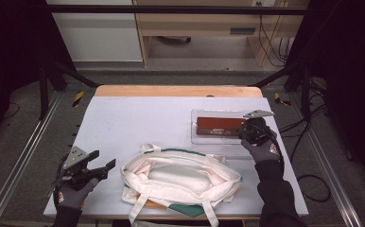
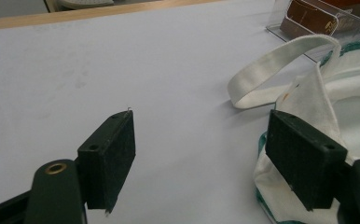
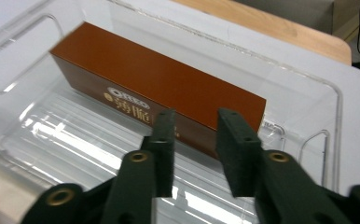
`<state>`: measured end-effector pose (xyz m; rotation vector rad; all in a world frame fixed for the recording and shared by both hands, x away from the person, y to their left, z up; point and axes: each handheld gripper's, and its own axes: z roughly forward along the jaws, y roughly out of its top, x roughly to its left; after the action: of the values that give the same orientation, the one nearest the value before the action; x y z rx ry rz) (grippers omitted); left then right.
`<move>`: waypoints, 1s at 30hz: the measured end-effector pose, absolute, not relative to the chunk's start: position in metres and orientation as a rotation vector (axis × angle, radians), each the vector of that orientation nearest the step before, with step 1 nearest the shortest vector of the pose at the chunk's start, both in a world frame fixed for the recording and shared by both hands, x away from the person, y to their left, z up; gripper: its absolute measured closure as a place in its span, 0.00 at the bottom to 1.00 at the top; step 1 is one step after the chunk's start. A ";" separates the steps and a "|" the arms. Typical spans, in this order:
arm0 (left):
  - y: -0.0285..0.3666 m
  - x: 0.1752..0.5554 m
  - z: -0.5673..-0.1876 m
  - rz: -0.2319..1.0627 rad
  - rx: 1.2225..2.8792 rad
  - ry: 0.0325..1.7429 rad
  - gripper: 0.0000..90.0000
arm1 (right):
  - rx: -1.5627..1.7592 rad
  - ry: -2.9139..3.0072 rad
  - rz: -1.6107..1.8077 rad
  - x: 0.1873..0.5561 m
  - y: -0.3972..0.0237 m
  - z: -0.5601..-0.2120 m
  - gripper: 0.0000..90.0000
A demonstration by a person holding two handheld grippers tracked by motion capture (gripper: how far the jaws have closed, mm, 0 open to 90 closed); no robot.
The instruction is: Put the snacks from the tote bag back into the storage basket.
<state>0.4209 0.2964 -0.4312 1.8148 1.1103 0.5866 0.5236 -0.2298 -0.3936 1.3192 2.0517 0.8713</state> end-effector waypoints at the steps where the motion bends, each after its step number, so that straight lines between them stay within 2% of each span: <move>1: 0.296 0.421 -0.431 0.585 1.815 1.108 0.26 | 1.321 2.047 0.885 0.519 -0.230 -0.392 0.67; 12: 0.299 0.420 -0.431 0.585 1.811 1.118 0.27 | 1.314 1.896 1.107 0.470 -0.257 -0.386 0.34; 24: 0.300 0.422 -0.433 0.583 1.817 1.127 0.27 | 1.275 1.820 1.191 0.423 -0.273 -0.406 0.24; 30: 0.301 0.423 -0.435 0.579 1.822 1.133 0.28 | 1.282 1.804 1.188 0.410 -0.278 -0.420 0.24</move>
<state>0.4228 0.3009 -0.4346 1.8217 1.1326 0.5793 0.4101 -0.2780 -0.4199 1.2817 1.8041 1.1877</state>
